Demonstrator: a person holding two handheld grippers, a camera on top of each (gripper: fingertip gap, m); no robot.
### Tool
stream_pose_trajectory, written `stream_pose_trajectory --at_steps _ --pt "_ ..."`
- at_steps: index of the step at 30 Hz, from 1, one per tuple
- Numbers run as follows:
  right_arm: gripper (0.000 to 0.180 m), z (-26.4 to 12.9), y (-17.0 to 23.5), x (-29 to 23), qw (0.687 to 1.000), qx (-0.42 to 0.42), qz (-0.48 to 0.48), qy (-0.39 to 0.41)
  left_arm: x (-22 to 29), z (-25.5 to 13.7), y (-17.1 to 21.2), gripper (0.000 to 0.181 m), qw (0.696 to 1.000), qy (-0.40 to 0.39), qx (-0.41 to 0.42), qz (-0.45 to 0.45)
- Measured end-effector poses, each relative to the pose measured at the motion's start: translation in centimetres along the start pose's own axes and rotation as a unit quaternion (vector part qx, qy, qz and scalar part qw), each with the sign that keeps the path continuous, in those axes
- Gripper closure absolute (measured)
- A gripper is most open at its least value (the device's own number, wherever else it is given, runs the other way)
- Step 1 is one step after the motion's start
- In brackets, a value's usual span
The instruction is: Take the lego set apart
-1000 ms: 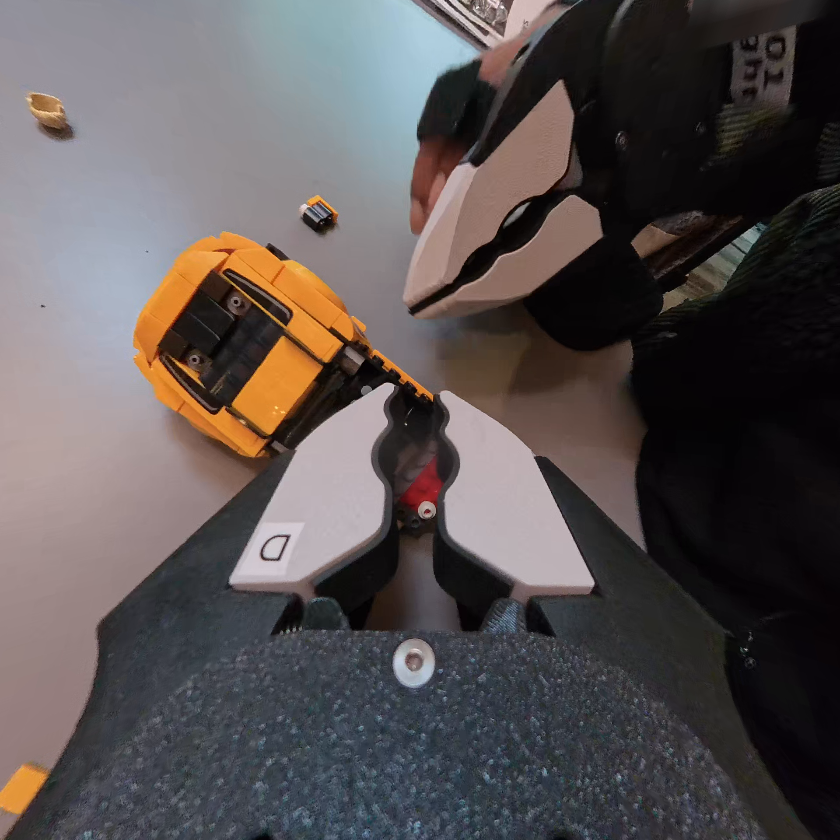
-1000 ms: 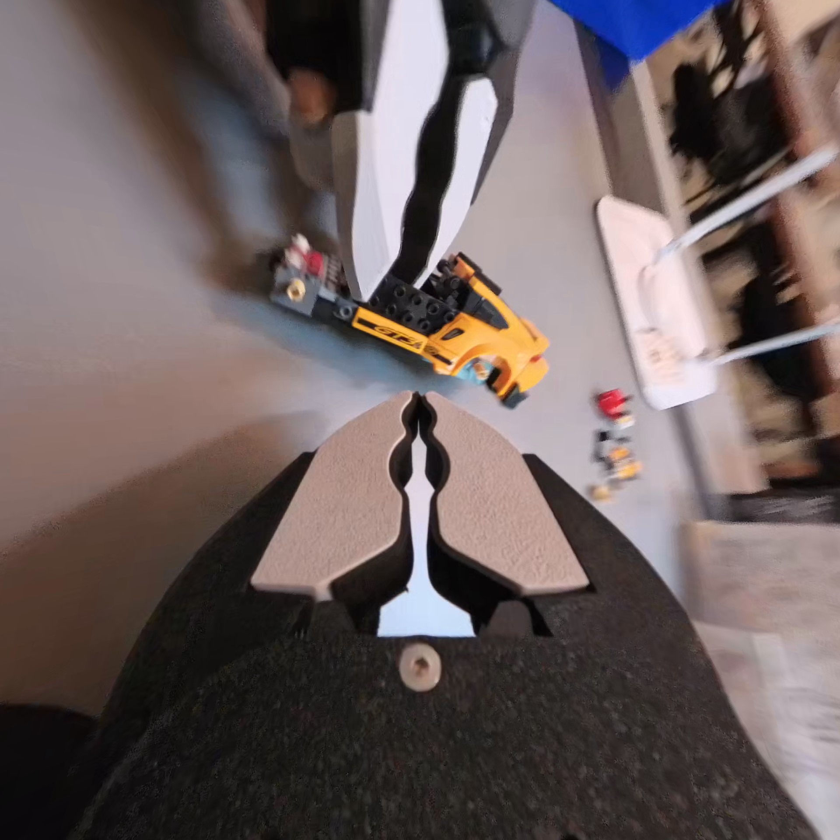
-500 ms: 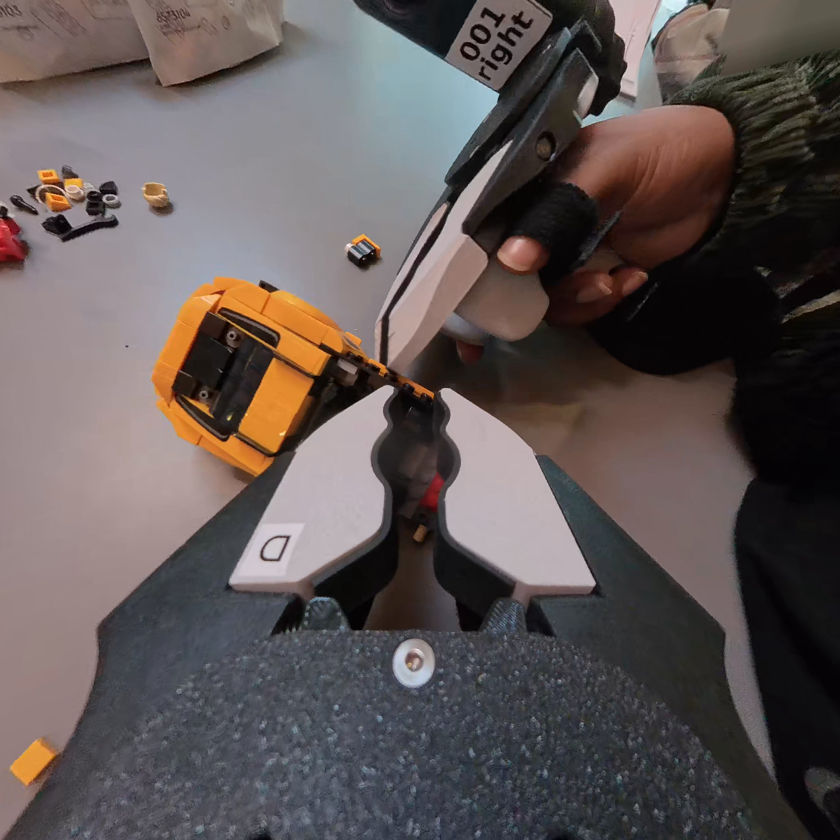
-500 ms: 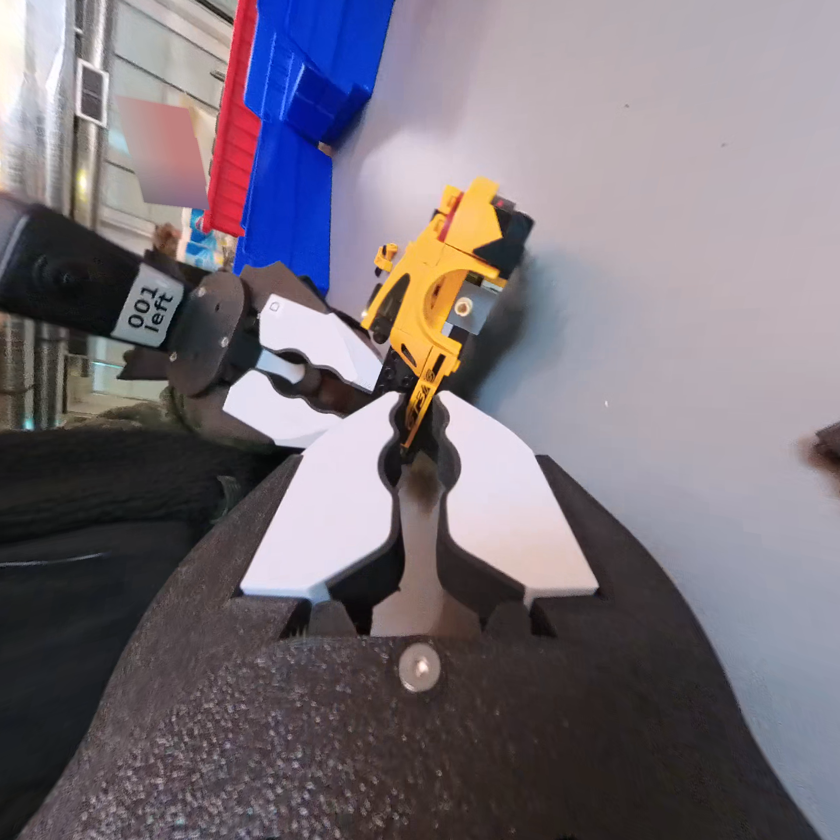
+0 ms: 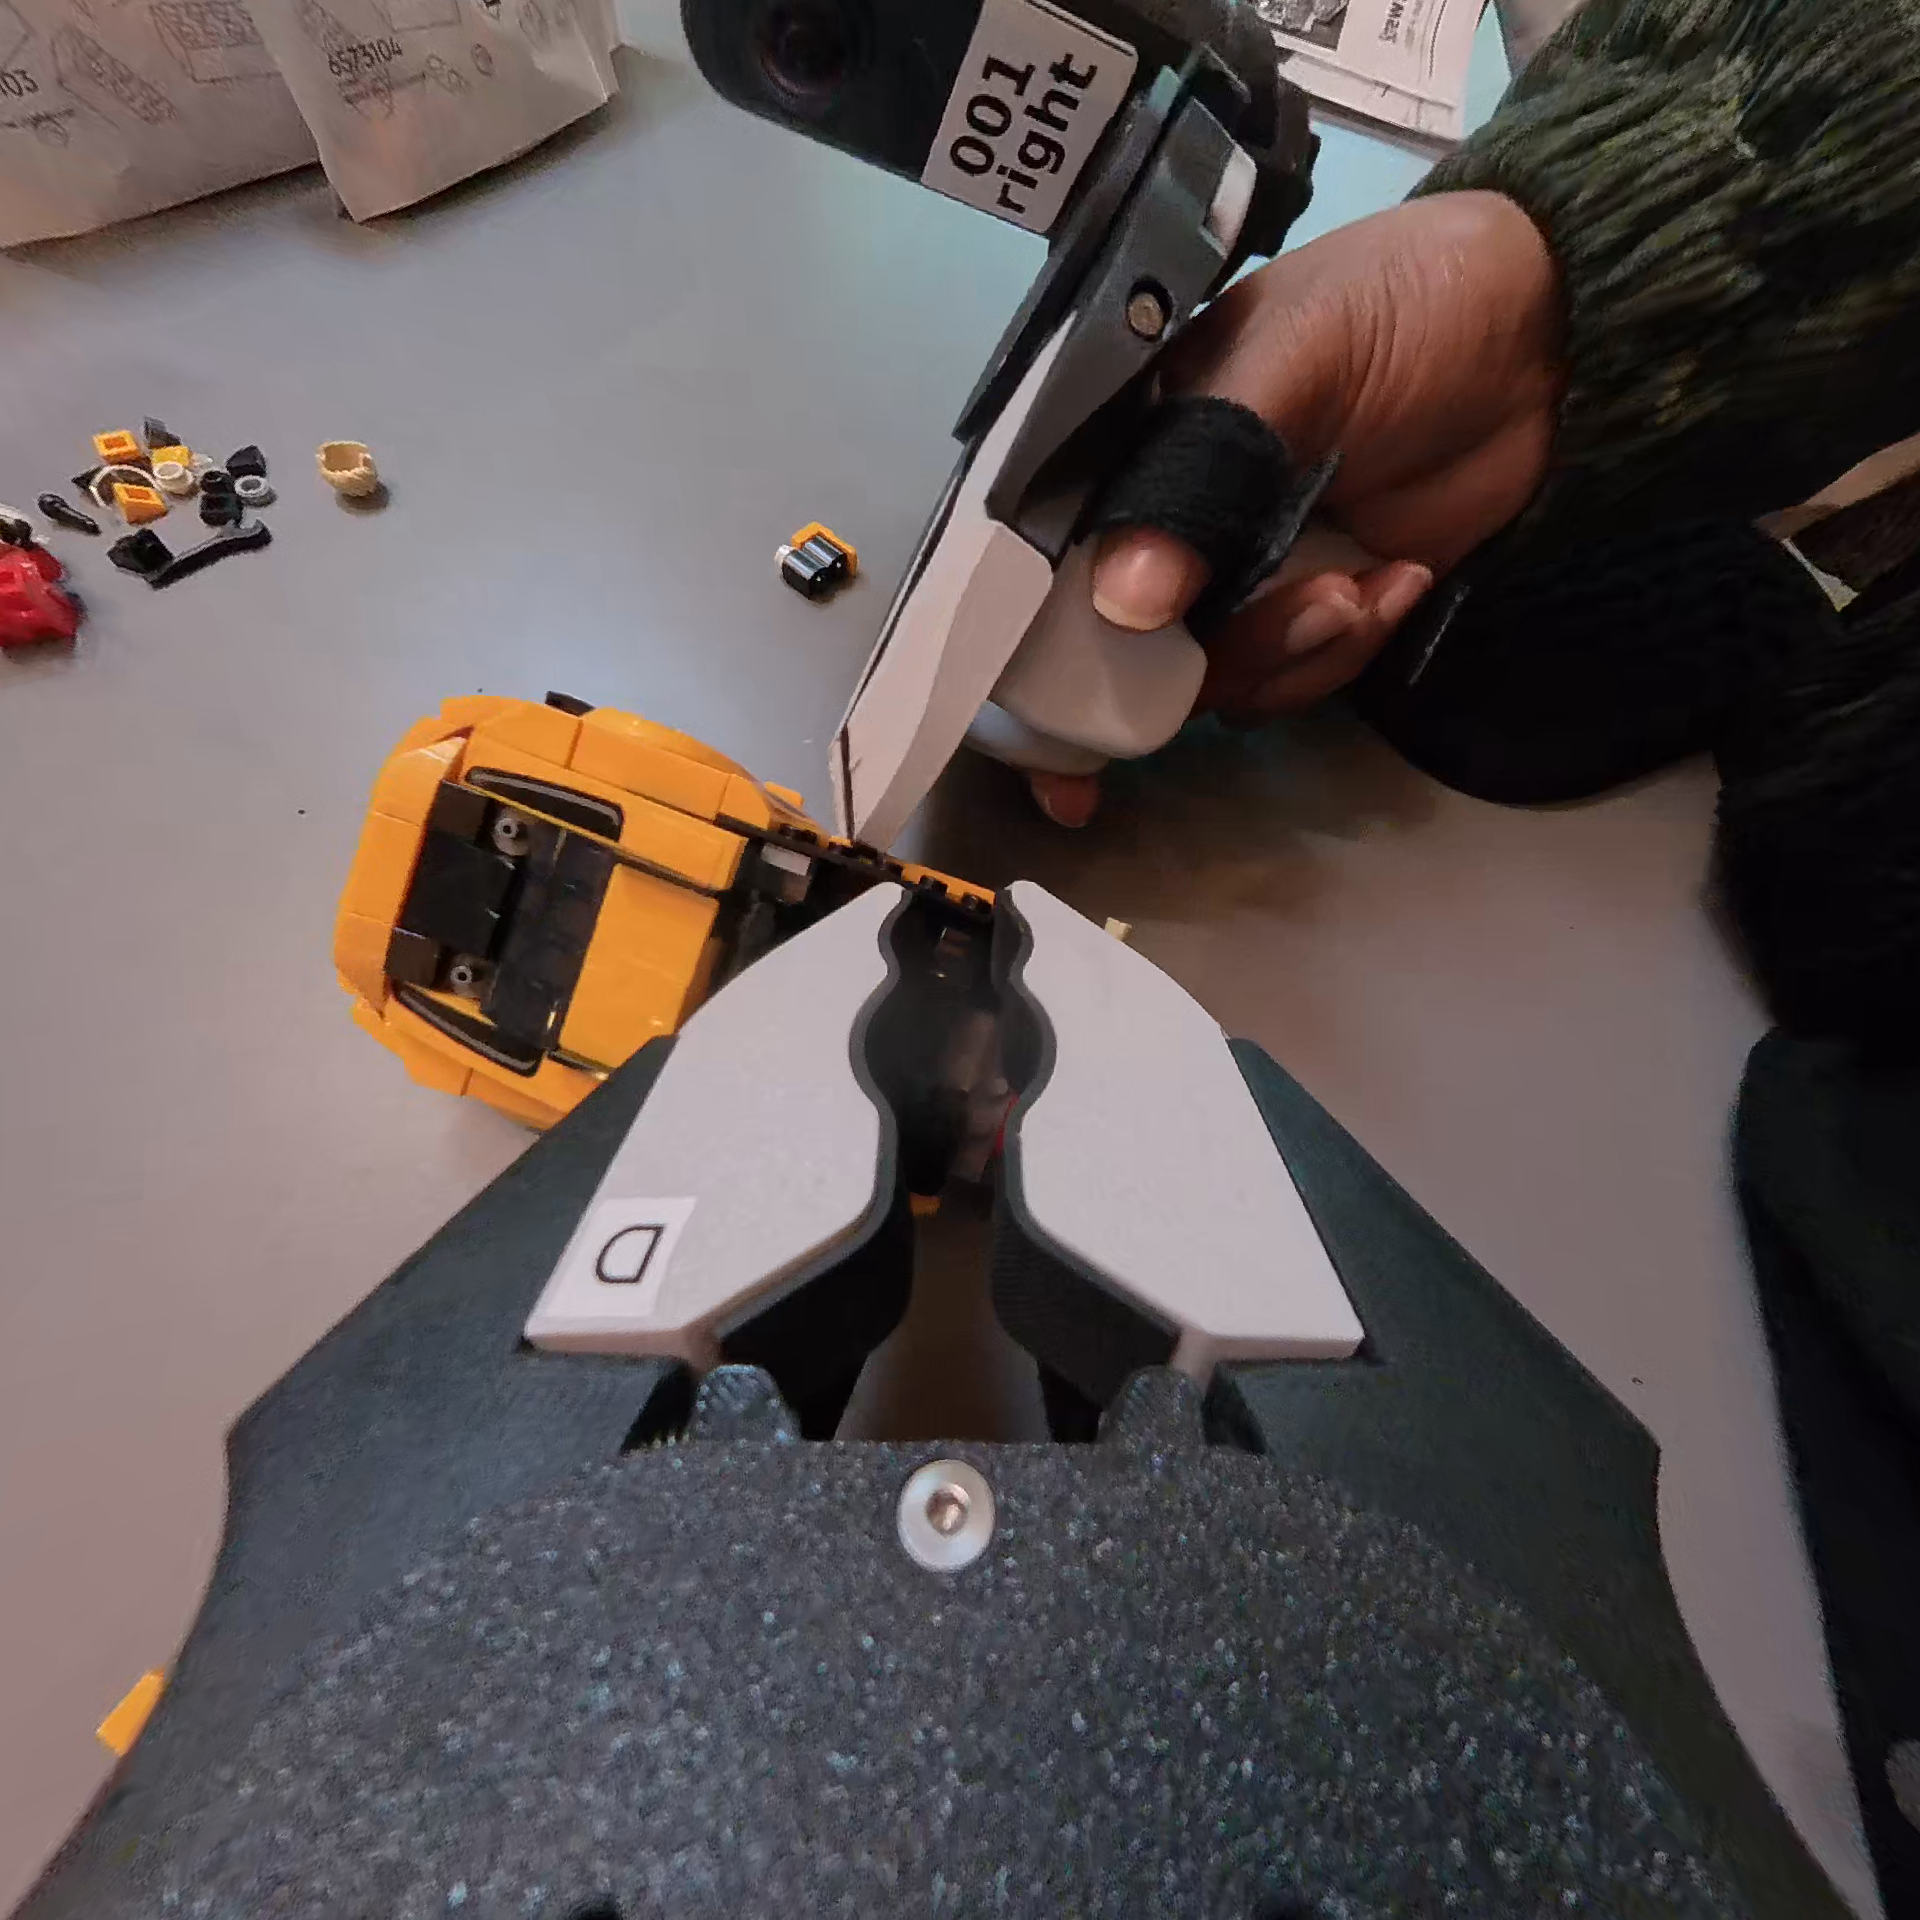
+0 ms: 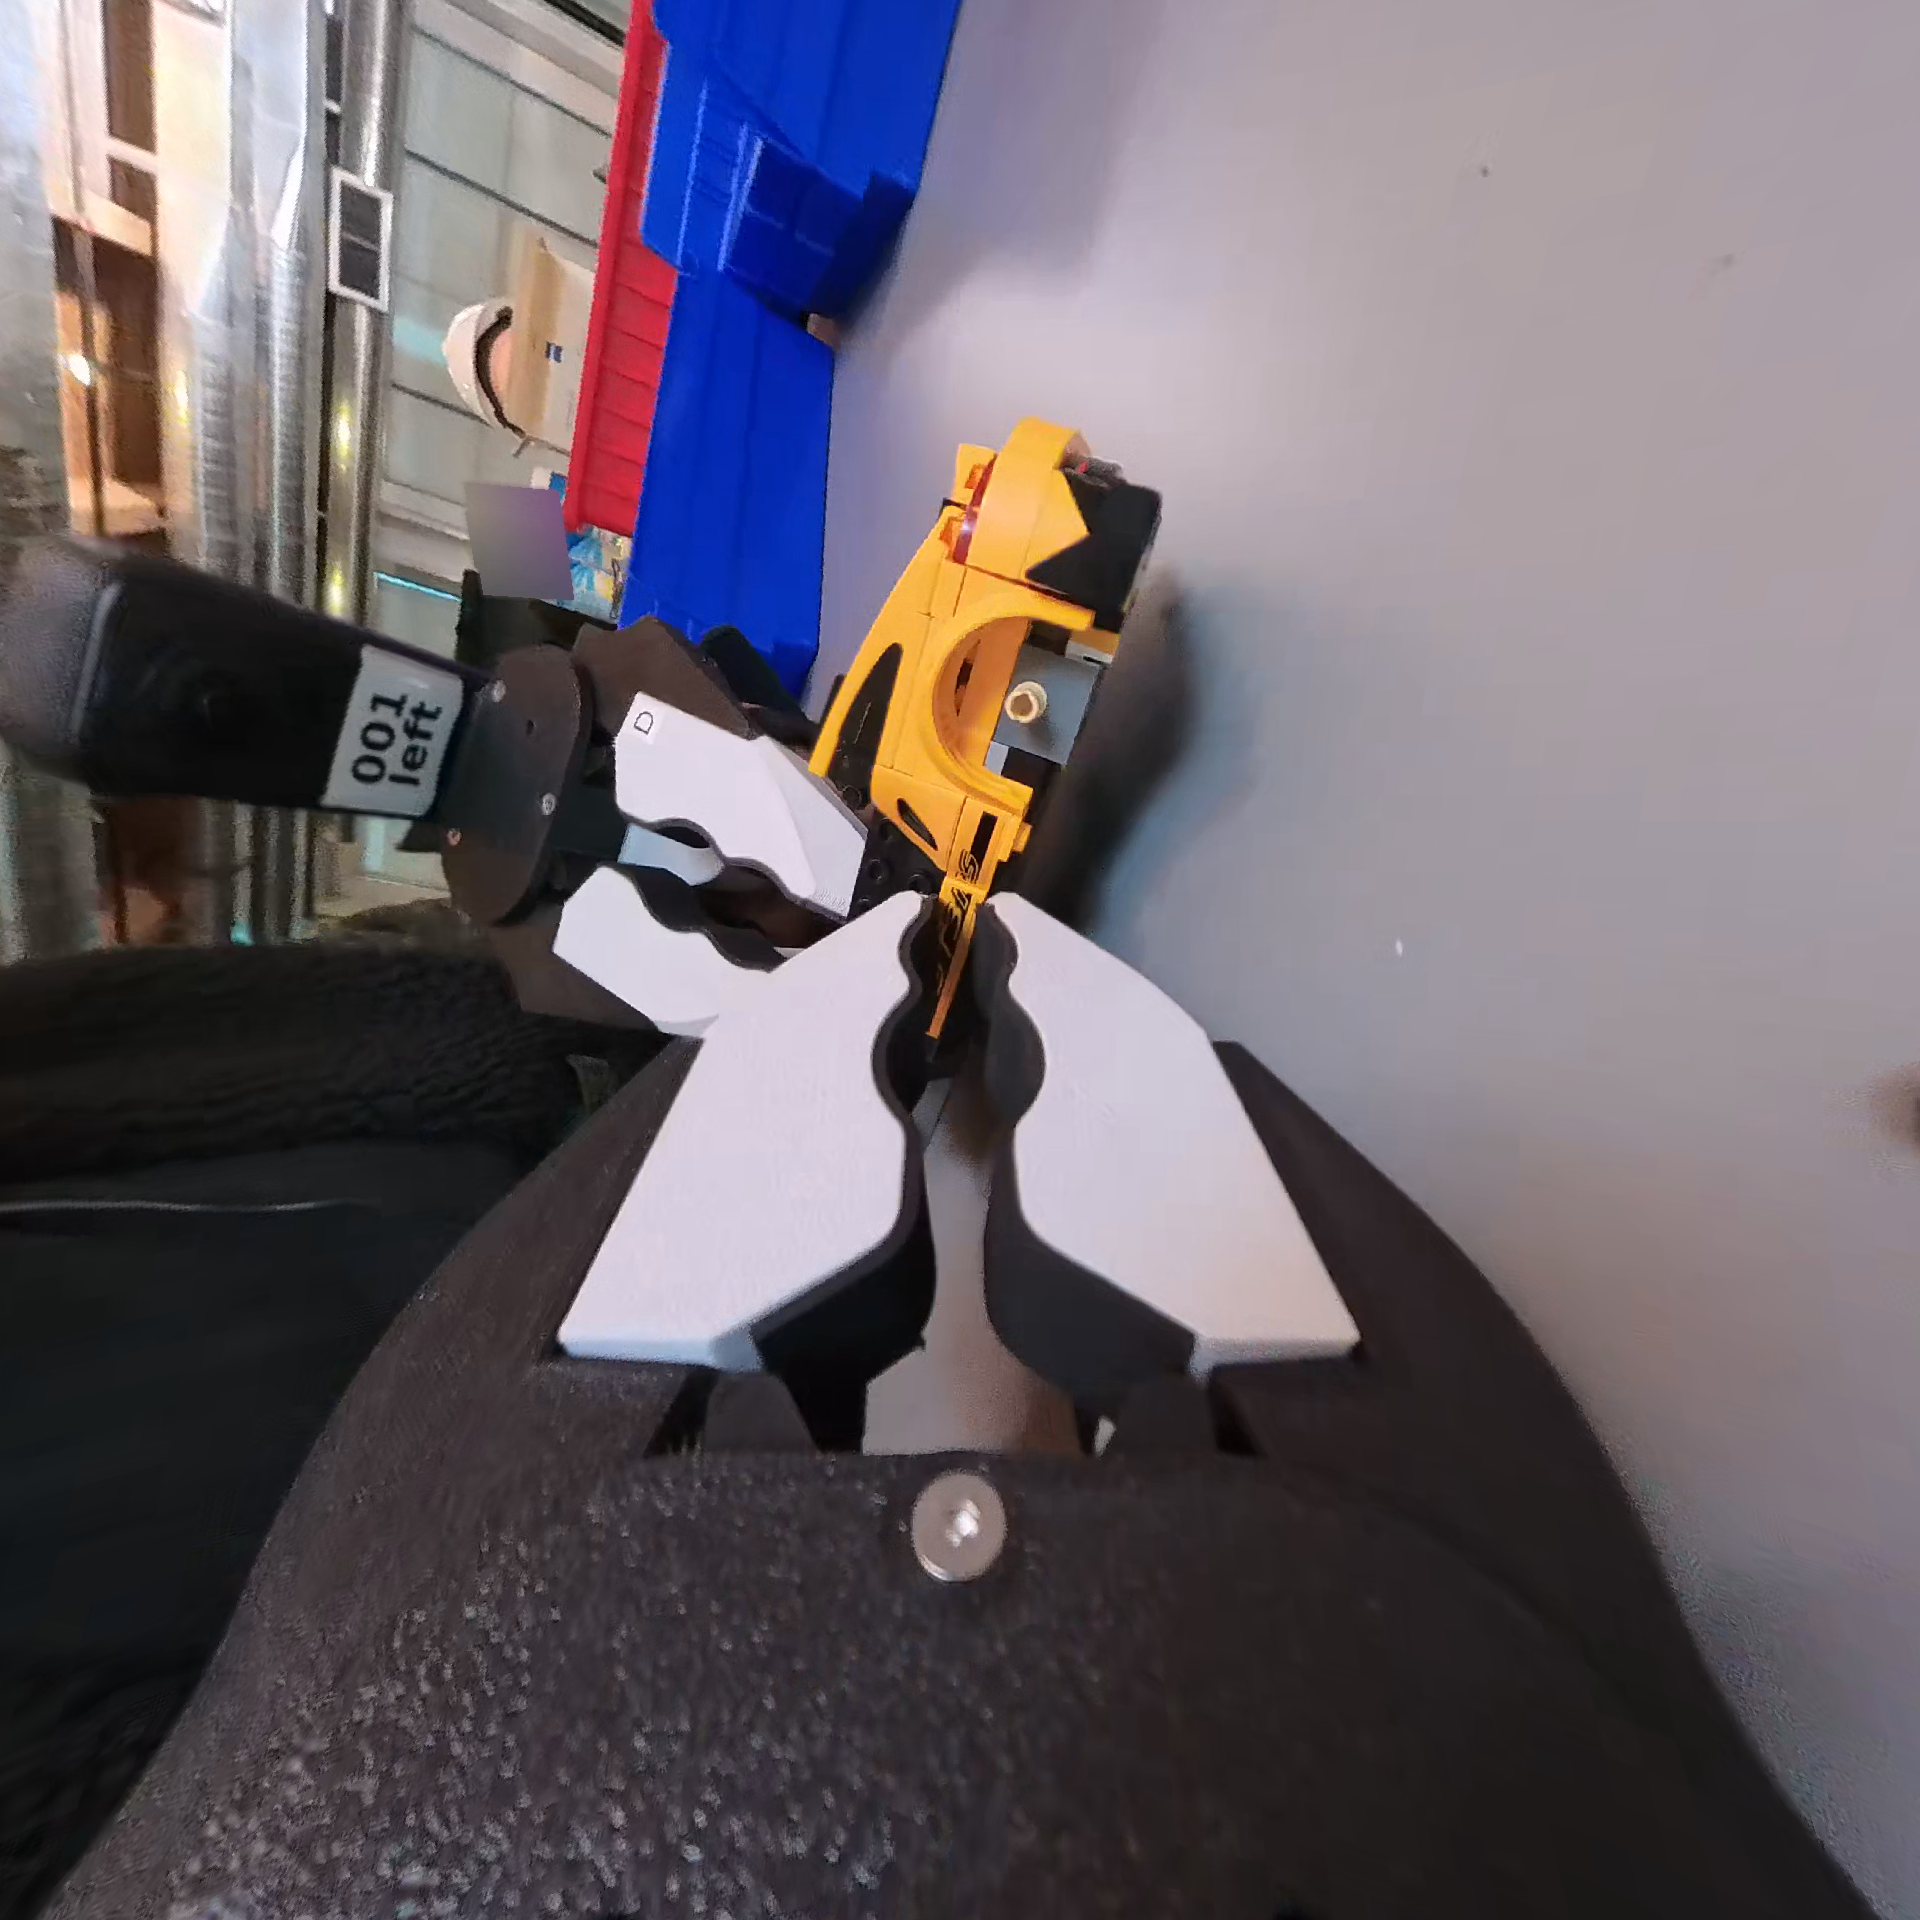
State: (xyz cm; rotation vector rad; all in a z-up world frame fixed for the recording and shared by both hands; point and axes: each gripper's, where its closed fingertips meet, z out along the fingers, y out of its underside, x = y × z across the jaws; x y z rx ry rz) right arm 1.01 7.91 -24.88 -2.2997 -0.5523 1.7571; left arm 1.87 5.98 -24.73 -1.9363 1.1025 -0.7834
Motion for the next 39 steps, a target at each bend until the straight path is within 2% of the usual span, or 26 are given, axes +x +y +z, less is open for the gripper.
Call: stream_pose_trajectory --at_steps 3,5,7,8,11,14,17,20,26,31,39 --pt "0.175 -0.1 -0.3 -0.3 0.998 0.02 -0.066 0.001 0.0 -0.1 -0.2 0.167 1.0 0.001 0.004 -0.002" --pt "0.18 0.3 0.1 -2.5 0.994 0.012 -0.089 -0.064 0.4 0.4 0.2 0.168 1.0 0.016 -0.009 -0.01" --pt "0.18 0.7 0.0 -3.1 0.985 0.011 -0.173 -0.028 -0.5 0.2 0.0 0.168 1.0 -0.012 -0.006 -0.002" --pt "0.18 0.0 -0.8 -2.9 0.983 0.028 -0.178 -0.021 -1.0 0.0 0.0 0.168 1.0 -0.016 -0.004 -0.016" --pt "0.18 -2.1 -0.9 -1.3 0.985 0.031 -0.169 0.016 -1.4 -0.5 0.1 0.168 1.0 -0.018 0.002 -0.021" --pt "0.176 -2.1 0.2 -0.3 0.988 0.019 -0.149 0.042 -0.9 -0.3 -0.4 0.168 1.0 -0.001 0.012 -0.016" --pt "0.164 -1.2 0.2 -0.1 0.993 0.014 -0.109 0.037 -0.3 -0.1 -0.5 0.168 1.0 0.0 0.017 -0.002" --pt "0.166 -0.6 -0.6 -0.2 0.998 0.027 -0.048 0.005 0.1 0.0 -0.5 0.168 1.0 -0.005 0.02 0.014" --pt "0.17 -0.5 -0.5 -0.3 1.0 0.0 0.011 -0.019 0.4 -0.1 -0.5 0.168 0.999 -0.005 0.023 0.042" --pt "0.17 -0.4 0.0 -0.4 0.999 -0.02 -0.022 -0.014 0.8 -0.1 -0.2 0.168 0.998 -0.002 0.014 0.064" --pt "0.174 -0.7 0.5 -0.7 0.997 -0.002 -0.075 0.001 1.4 0.1 -0.1 0.168 0.994 -0.014 0.006 0.112"
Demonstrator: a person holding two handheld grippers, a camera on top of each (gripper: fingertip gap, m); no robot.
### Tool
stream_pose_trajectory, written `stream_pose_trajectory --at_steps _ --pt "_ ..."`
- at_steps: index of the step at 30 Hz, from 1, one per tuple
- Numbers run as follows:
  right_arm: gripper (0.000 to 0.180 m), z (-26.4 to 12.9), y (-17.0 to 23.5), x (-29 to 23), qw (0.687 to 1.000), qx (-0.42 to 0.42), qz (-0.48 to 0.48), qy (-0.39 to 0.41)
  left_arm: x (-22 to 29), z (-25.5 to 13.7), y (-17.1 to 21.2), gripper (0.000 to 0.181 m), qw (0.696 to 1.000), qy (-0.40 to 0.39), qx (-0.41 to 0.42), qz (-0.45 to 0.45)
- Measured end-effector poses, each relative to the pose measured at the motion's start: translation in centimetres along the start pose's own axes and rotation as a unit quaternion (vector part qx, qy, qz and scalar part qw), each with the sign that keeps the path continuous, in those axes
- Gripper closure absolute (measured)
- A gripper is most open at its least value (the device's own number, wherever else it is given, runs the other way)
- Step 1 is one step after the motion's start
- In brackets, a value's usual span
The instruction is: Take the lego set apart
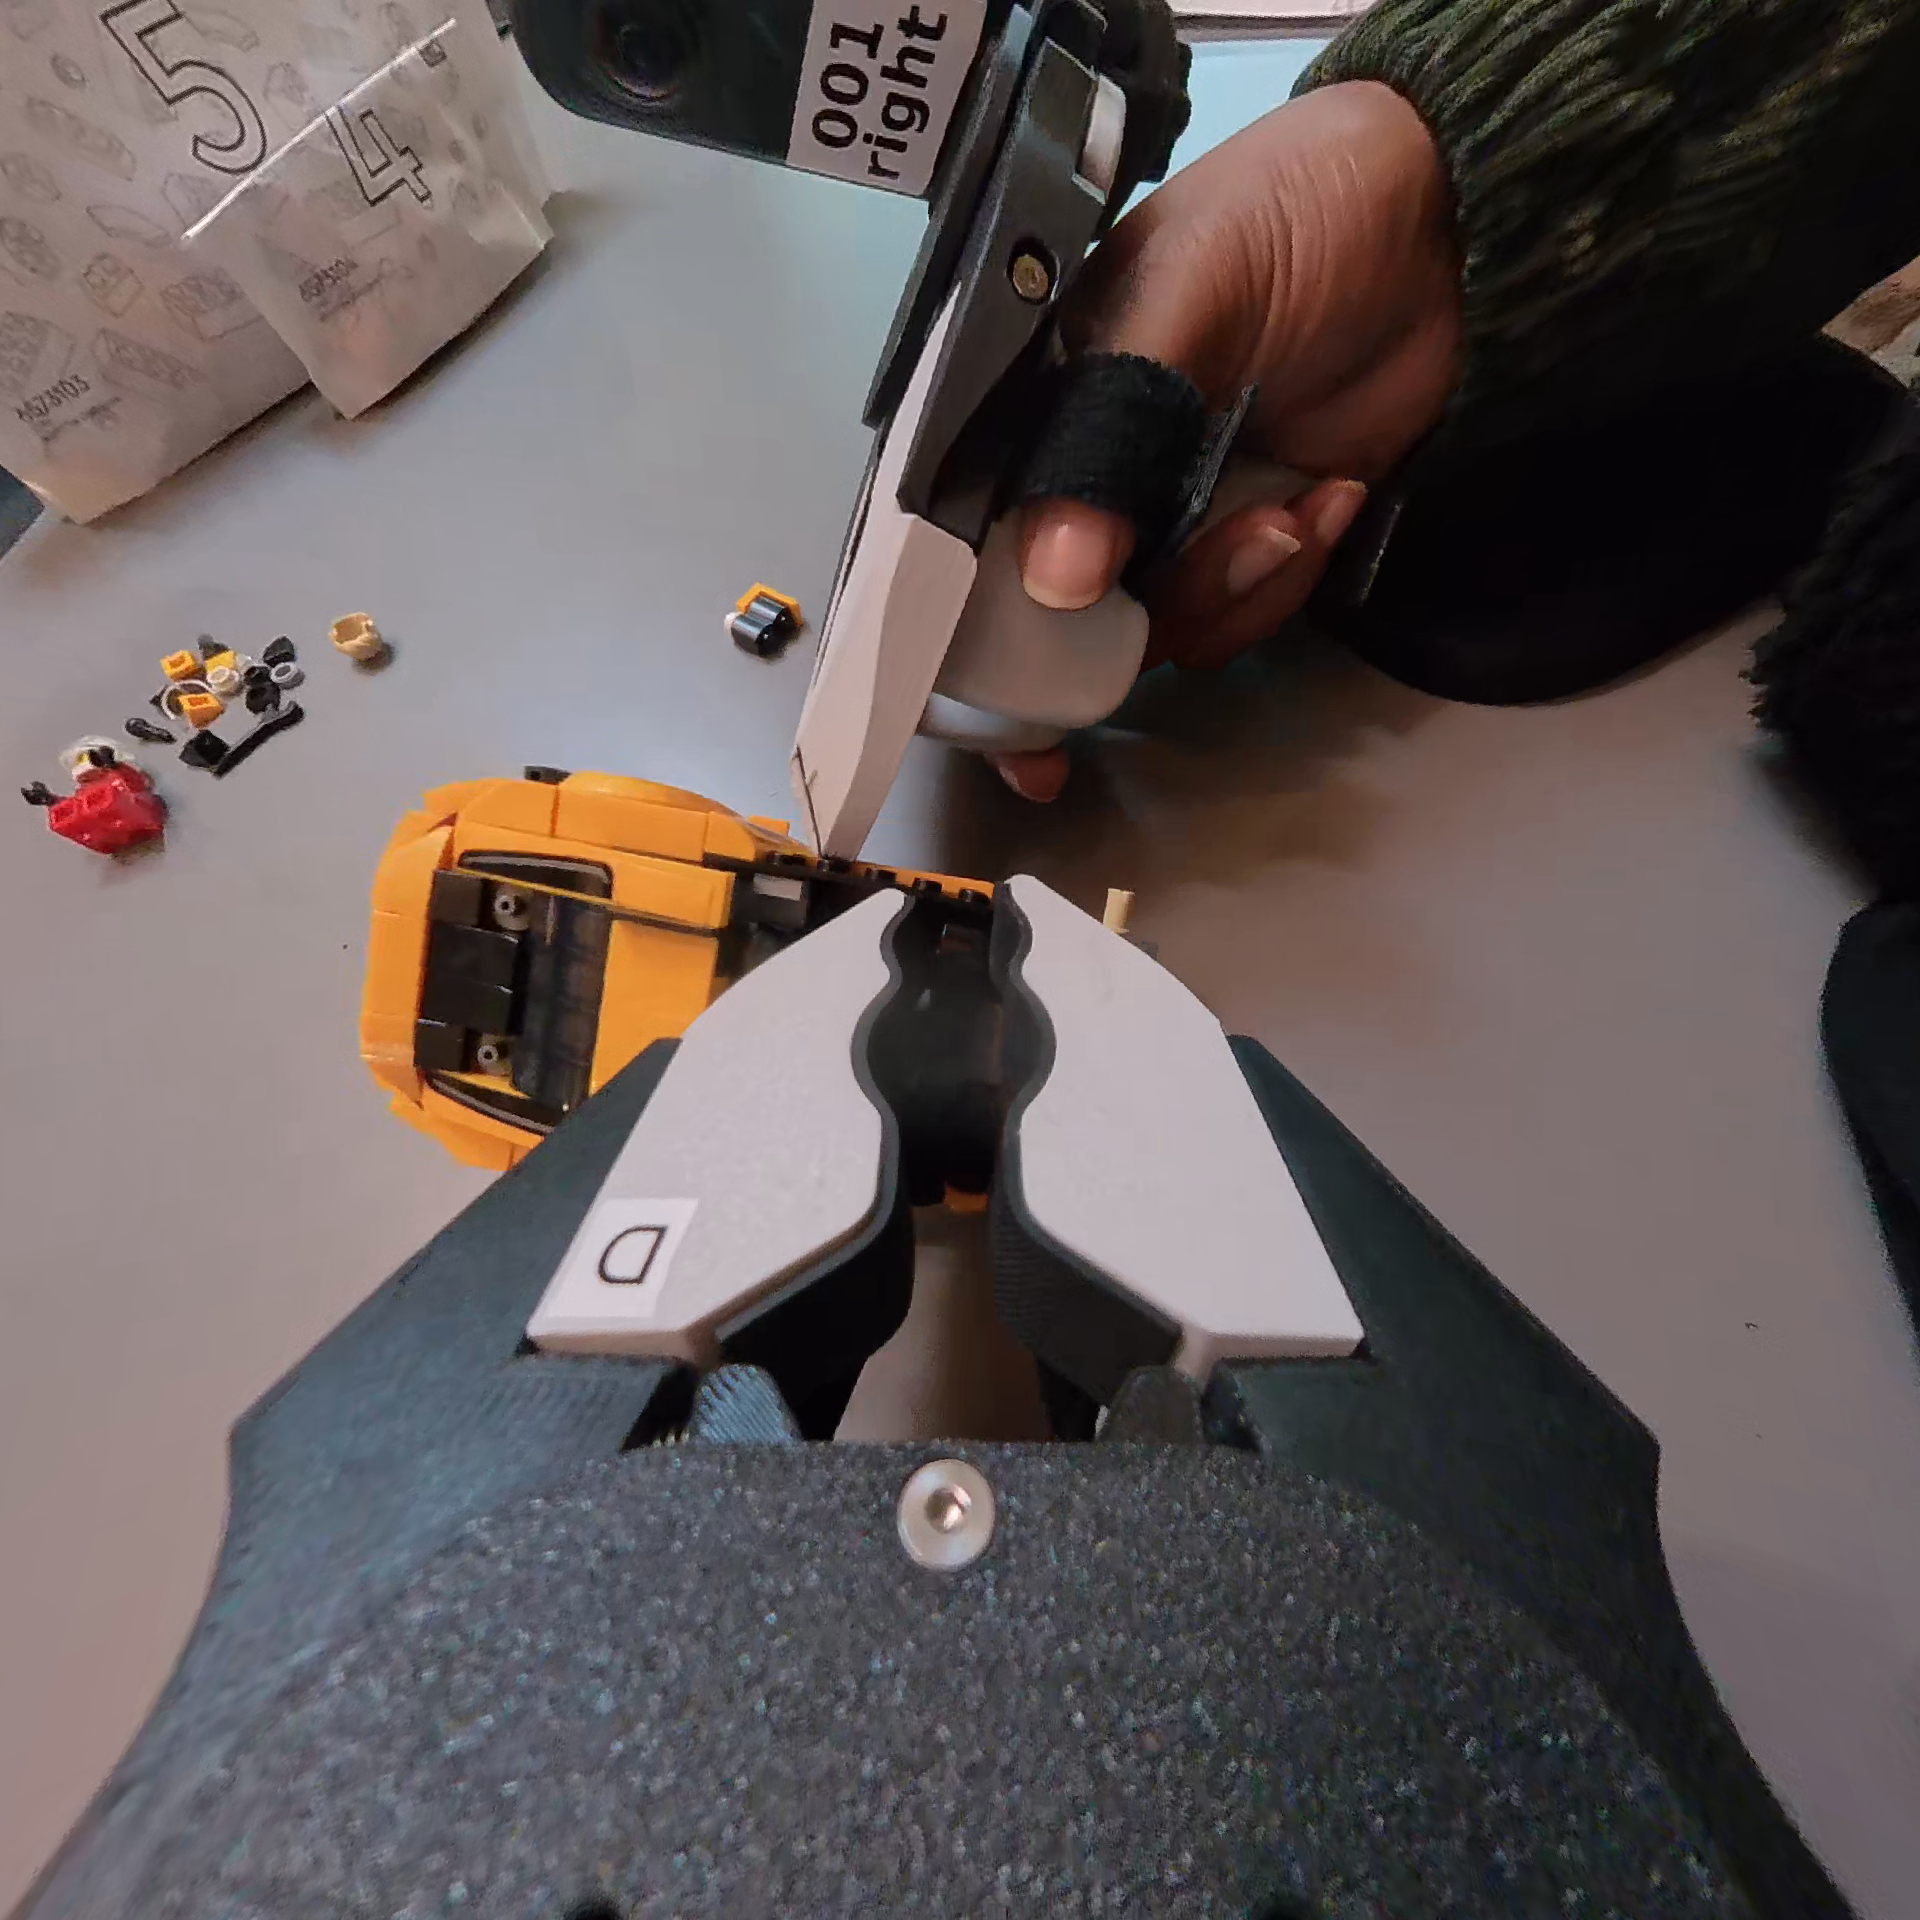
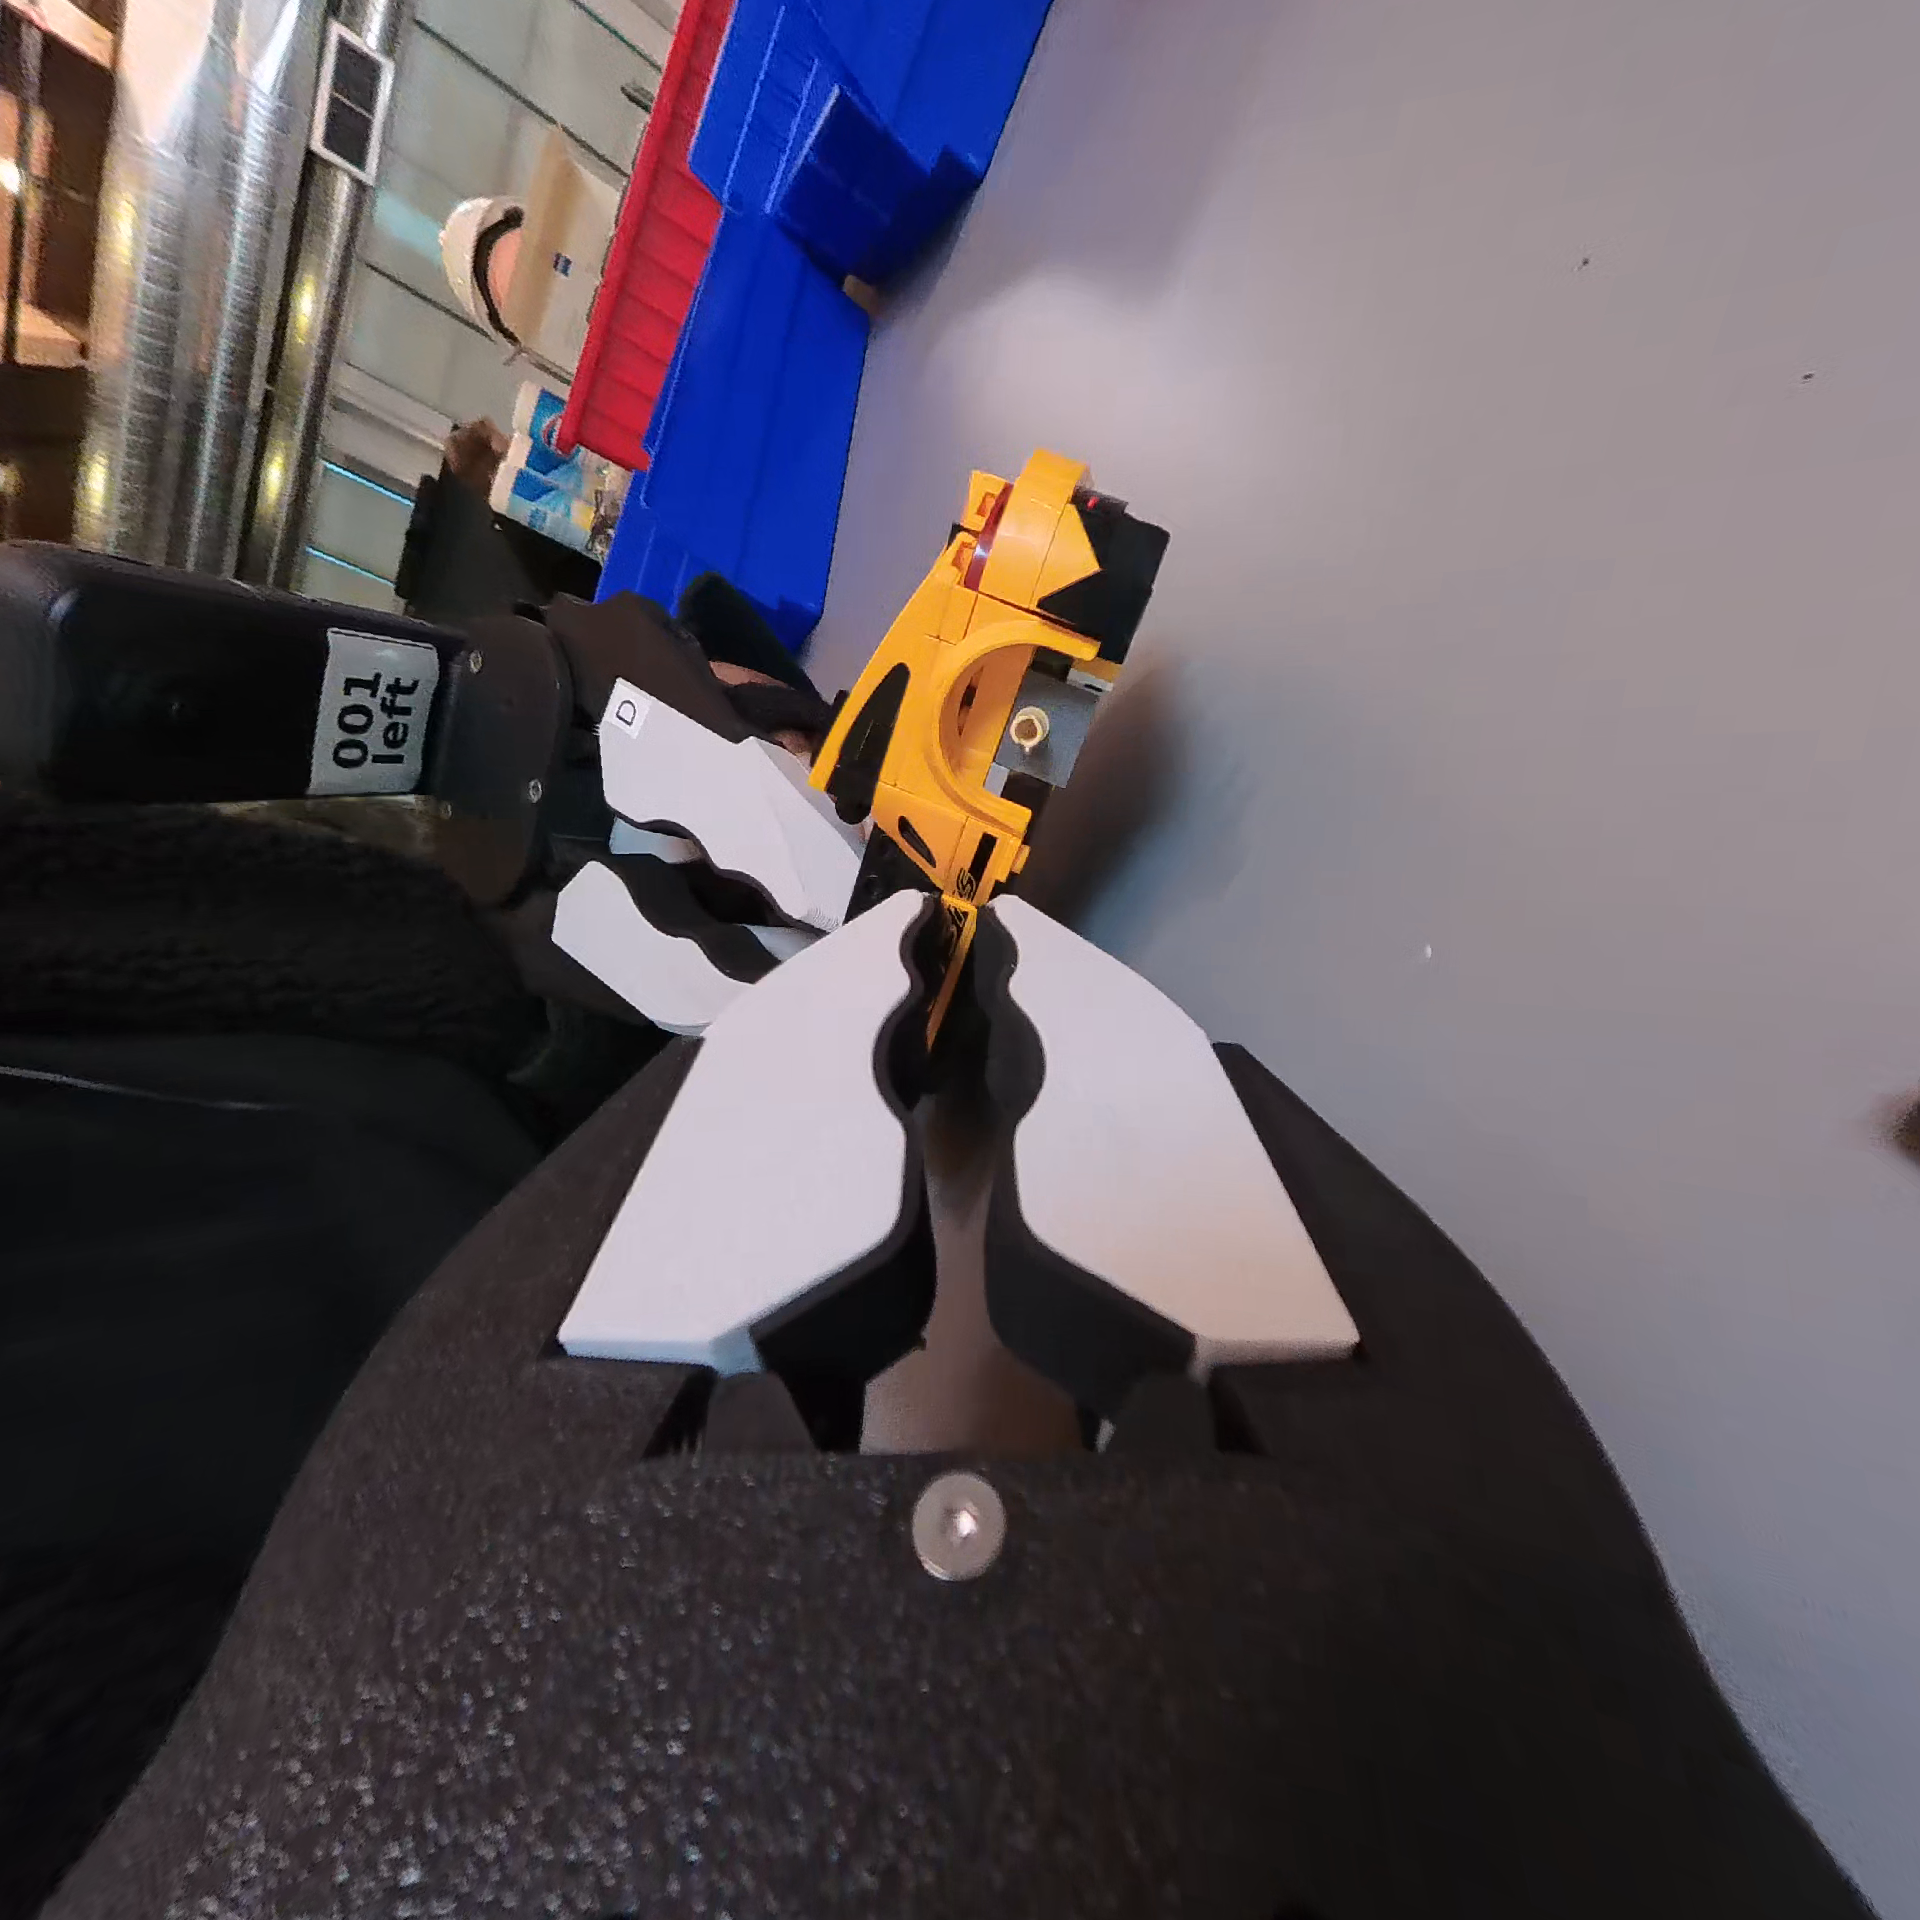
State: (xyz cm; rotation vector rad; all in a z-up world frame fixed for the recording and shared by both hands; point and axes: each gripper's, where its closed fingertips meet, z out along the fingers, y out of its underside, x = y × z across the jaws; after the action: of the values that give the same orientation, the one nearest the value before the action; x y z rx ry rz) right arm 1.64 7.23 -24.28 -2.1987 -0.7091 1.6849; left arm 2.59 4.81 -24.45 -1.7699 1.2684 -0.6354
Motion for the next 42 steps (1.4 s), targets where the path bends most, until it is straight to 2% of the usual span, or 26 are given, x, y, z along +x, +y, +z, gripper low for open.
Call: stream_pose_trajectory --at_steps 8,9,10,11,12,15,19,20,24,31,42 --pt "0.174 -0.1 0.4 -0.1 1.0 0.0 -0.015 -0.022 0.4 0.0 0.0 0.168 1.0 0.012 0.001 0.002" --pt "0.18 -0.2 0.3 -0.1 0.999 0.004 -0.017 -0.029 0.4 0.0 0.0 0.169 1.0 0.013 0.004 -0.005" --pt "0.18 0.0 0.7 -1.7 0.996 -0.008 -0.026 -0.081 0.3 0.3 0.3 0.168 1.0 0.015 -0.005 -0.014" --pt "0.18 0.8 1.6 -2.9 0.994 -0.033 -0.039 -0.101 0.1 0.5 0.7 0.169 1.0 0.013 -0.017 -0.013" --pt "0.18 0.9 1.3 -2.5 0.994 -0.017 -0.073 -0.079 -0.4 0.3 0.5 0.168 1.0 0.0 -0.012 -0.009" --pt "0.18 -0.6 0.2 -2.2 0.994 0.013 -0.07 -0.081 -0.7 0.1 0.5 0.169 0.999 0.002 -0.005 -0.036" --pt "0.18 -0.7 0.3 -0.8 0.994 0.001 -0.107 -0.003 -0.4 0.3 0.2 0.169 0.999 0.011 0.003 -0.034" --pt "0.173 -0.7 0.3 -0.3 0.995 -0.002 -0.103 0.014 -0.4 0.3 0.1 0.169 0.999 0.011 0.005 -0.033" --pt "0.164 -0.4 0.4 0.7 0.998 -0.009 -0.049 0.026 -0.4 0.2 0.1 0.169 1.0 0.002 0.006 -0.03" --pt "0.169 0.0 0.5 0.9 0.999 -0.029 0.007 0.026 -0.2 0.3 0.3 0.169 1.0 0.004 0.005 -0.026" --pt "0.173 0.4 0.7 1.0 0.987 -0.05 0.153 -0.017 -0.1 0.3 0.5 0.169 1.0 -0.002 -0.001 0.001"
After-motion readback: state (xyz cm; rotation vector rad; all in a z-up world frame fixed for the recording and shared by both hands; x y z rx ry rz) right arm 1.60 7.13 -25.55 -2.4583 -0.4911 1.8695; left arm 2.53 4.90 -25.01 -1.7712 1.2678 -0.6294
